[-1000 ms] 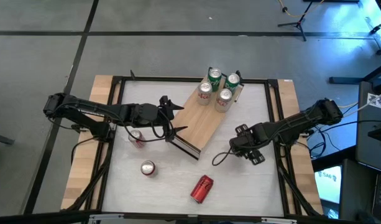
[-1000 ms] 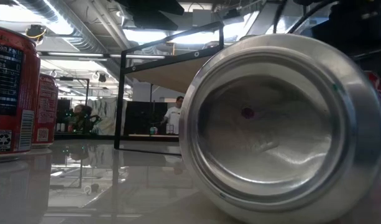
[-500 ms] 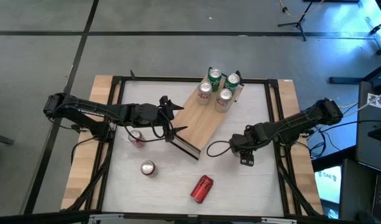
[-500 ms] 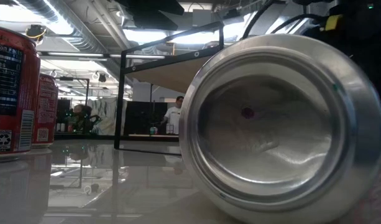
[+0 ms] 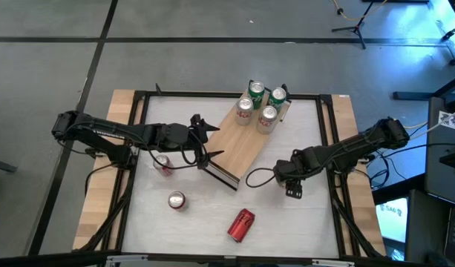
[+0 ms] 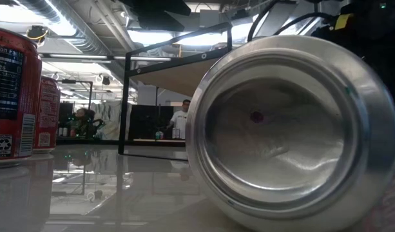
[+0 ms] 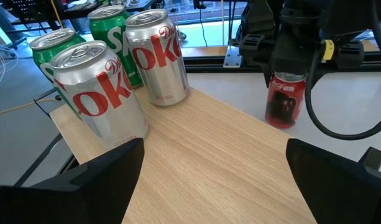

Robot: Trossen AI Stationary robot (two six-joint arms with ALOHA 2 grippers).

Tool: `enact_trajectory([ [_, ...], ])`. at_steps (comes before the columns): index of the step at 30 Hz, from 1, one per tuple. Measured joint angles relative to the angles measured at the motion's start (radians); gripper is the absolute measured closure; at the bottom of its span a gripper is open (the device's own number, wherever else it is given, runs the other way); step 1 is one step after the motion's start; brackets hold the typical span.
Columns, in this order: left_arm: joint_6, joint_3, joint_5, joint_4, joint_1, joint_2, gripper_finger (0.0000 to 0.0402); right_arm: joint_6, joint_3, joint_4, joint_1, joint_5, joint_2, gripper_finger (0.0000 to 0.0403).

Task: Place canned beverage on shelf
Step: Put the right red-white soda can on the shelf

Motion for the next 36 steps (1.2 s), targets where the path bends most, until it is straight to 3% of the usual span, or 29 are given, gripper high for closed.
enact_trajectory([
  [23,0.0,0.0,0.0,0.0,0.0,0.0,0.0017,-0.001,0.004,0.046,0.0,-0.038,0.0,0.0095],
  [30,0.0,0.0,0.0,0.0,0.0,0.0,0.0017,-0.001,0.103,-0.003,0.0,-0.055,0.003,0.0113],
  [36,-0.001,0.0,0.0,0.001,0.0,0.0,0.0017,0.0,0.14,-0.013,0.0,-0.07,0.003,0.0099],
])
